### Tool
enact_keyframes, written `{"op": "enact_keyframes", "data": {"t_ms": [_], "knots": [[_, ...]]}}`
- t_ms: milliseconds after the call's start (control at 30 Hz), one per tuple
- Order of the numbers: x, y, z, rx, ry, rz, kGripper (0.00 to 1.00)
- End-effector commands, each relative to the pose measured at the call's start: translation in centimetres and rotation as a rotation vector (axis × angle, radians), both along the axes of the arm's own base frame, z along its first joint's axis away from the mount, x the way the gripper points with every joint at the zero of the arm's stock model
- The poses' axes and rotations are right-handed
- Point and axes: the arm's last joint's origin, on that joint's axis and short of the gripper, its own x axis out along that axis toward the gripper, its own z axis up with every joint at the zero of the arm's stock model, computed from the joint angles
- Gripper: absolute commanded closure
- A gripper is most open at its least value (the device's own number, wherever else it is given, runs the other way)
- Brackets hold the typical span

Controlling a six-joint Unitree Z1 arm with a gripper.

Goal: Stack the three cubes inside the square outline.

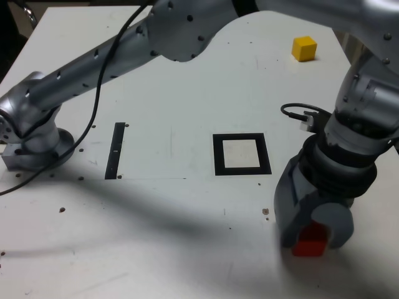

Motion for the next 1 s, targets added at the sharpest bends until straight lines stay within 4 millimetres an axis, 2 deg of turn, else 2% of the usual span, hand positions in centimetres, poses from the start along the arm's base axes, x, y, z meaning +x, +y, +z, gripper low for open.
{"op": "enact_keyframes", "data": {"t_ms": [0,200,533,733,967], "knots": [[-0.9,0.5,1.4,0.008,0.006,-0.016,0.71],[-3.5,3.0,4.4,0.049,0.017,-0.039,0.71],[-7.4,10.3,7.9,0.079,0.031,-0.012,0.71],[-8.7,14.0,8.2,0.077,0.005,0.002,0.71],[-8.9,17.1,6.6,0.059,0.004,0.022,0.71]]}}
